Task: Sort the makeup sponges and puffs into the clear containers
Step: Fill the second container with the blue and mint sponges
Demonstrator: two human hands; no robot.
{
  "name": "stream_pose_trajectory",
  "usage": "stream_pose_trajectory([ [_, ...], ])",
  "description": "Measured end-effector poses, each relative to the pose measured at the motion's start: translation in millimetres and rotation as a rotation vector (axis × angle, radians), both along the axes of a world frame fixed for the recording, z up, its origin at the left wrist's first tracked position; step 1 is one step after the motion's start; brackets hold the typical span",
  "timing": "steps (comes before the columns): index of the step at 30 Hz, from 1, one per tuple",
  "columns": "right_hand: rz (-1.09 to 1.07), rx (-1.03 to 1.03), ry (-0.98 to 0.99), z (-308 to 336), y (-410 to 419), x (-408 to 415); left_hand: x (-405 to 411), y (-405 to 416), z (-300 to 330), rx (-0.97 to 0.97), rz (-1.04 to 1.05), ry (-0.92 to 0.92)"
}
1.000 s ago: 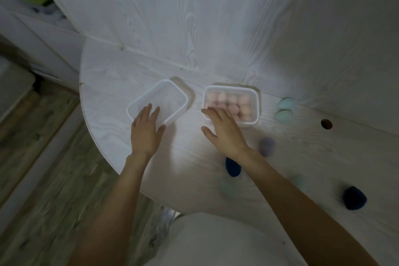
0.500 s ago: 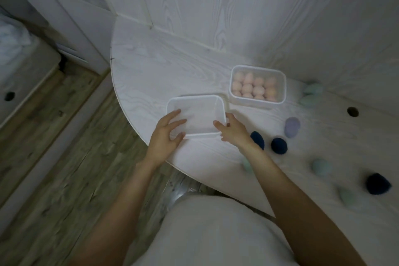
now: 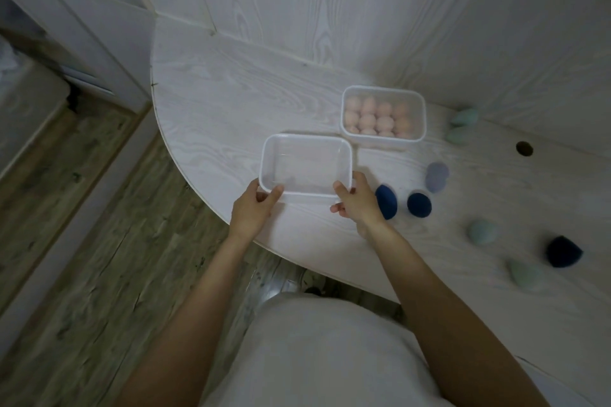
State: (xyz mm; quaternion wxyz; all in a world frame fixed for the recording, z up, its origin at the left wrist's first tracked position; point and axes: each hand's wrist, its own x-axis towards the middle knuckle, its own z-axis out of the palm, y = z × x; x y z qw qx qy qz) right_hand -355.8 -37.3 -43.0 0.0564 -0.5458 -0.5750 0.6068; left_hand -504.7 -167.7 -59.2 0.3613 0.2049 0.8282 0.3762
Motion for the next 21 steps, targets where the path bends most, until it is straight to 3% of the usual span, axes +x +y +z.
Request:
stream_pose_trajectory([
  [6,0.035,0.145,-0.05,12.1,4.7,19.1,5.0,-2.3,2.0,0.055,0.119,-0.159],
  [10,0.108,0.349,0.016,24.3,-0.2,38.6,7.0,-0.8,1.5,0.089,0.241,-0.278],
  [13,0.165,0.37,0.053,32.2,1.4,42.4,7.3,6.5,5.5,0.139,0.267,-0.328],
  [17,0.2,0.431,0.087,43.0,13.9,46.0,1.9,12.1,2.1,0.12,0.132,-0.242],
  [21,0.392,0.732,0.057,45.6,25.8,37.4,-1.1,23.4,-1.0,0.06,0.136,-0.117],
])
